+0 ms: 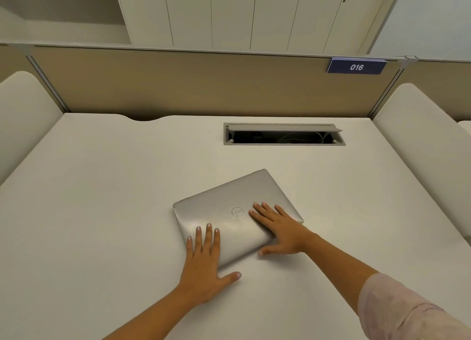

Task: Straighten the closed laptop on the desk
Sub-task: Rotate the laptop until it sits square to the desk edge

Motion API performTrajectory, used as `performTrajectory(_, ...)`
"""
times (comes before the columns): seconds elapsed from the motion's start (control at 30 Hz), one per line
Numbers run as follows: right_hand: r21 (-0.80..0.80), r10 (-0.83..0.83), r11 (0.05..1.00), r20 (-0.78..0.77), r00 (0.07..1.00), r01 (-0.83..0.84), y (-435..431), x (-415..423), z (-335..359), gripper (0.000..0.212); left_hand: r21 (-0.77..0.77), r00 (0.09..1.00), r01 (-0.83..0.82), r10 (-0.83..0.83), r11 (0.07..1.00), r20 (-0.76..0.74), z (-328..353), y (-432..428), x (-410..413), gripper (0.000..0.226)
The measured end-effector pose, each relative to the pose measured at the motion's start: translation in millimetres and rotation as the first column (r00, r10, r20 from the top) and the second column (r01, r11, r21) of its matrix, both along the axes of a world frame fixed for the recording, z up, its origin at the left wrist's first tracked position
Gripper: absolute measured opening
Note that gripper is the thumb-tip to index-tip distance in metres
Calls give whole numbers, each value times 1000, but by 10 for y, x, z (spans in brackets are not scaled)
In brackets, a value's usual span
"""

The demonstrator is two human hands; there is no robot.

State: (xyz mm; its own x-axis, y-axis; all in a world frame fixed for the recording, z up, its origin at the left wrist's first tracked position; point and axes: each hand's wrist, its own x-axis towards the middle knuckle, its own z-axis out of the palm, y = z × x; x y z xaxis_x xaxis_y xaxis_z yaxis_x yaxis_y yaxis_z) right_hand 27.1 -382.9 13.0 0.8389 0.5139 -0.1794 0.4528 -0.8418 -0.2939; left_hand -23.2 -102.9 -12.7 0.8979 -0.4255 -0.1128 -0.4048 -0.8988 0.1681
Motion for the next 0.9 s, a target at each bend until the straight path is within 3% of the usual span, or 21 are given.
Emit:
performTrajectory(0.17, -61, -8, 998, 129, 992, 16, 37, -43, -124, 98, 20, 1000, 2, -2, 1000, 18, -15, 2, 37, 93)
performTrajectory(0.4, -38, -30, 999, 180, 983, 37, 52, -61, -168, 97, 70, 994, 101, -103, 992, 27, -97, 65, 186, 90)
performTrajectory(0.9, -1, -312, 948, 216, 925, 319, 499, -90, -279, 91, 131, 952, 304, -304, 944, -23, 76, 484, 1007, 87)
